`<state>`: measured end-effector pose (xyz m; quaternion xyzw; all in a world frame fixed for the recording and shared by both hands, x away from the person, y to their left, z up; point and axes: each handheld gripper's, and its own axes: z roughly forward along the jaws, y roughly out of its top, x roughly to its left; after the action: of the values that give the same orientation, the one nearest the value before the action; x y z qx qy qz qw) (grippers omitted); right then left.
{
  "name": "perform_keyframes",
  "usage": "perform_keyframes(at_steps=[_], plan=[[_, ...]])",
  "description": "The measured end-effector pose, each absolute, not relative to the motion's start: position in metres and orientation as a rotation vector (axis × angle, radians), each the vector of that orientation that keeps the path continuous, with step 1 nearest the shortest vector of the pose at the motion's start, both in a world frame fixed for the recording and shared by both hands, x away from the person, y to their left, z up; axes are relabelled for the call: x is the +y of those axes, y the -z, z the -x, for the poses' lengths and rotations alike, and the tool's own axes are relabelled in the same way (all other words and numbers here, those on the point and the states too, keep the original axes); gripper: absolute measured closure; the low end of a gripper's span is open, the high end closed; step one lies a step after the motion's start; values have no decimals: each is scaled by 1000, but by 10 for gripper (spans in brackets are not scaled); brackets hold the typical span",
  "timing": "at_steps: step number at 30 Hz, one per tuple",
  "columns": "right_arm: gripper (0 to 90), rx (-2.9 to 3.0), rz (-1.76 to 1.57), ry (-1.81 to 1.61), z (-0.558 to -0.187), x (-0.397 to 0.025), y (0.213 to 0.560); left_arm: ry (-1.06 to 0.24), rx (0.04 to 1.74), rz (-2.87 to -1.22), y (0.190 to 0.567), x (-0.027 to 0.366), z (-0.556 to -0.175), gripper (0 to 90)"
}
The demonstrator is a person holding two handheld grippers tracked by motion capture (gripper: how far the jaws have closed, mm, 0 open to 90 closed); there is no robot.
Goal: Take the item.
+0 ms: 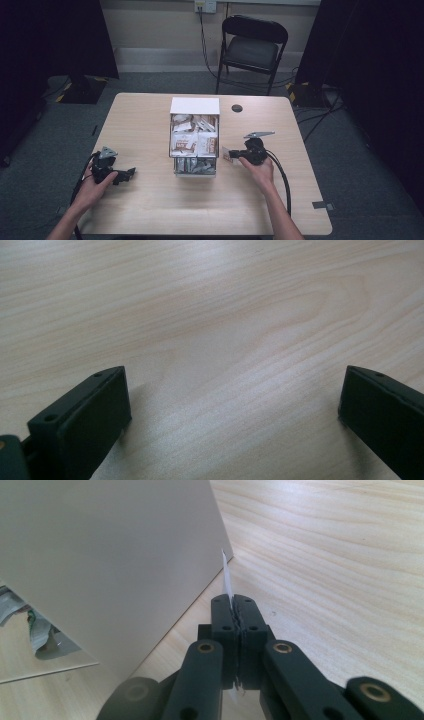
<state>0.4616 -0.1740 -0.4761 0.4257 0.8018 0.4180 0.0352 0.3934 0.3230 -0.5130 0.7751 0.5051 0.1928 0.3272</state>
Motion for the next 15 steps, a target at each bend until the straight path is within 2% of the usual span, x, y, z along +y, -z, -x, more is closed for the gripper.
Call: perform_keyframes(at_steps=[7,15], plan=[[877,2435,-1348,-1261,-464,-178,482,-506,1323,-2030,513,323,-393,0],[811,2413,-1377,-1200,-467,-180,488,-505,1323,-2030,513,323,-393,0]])
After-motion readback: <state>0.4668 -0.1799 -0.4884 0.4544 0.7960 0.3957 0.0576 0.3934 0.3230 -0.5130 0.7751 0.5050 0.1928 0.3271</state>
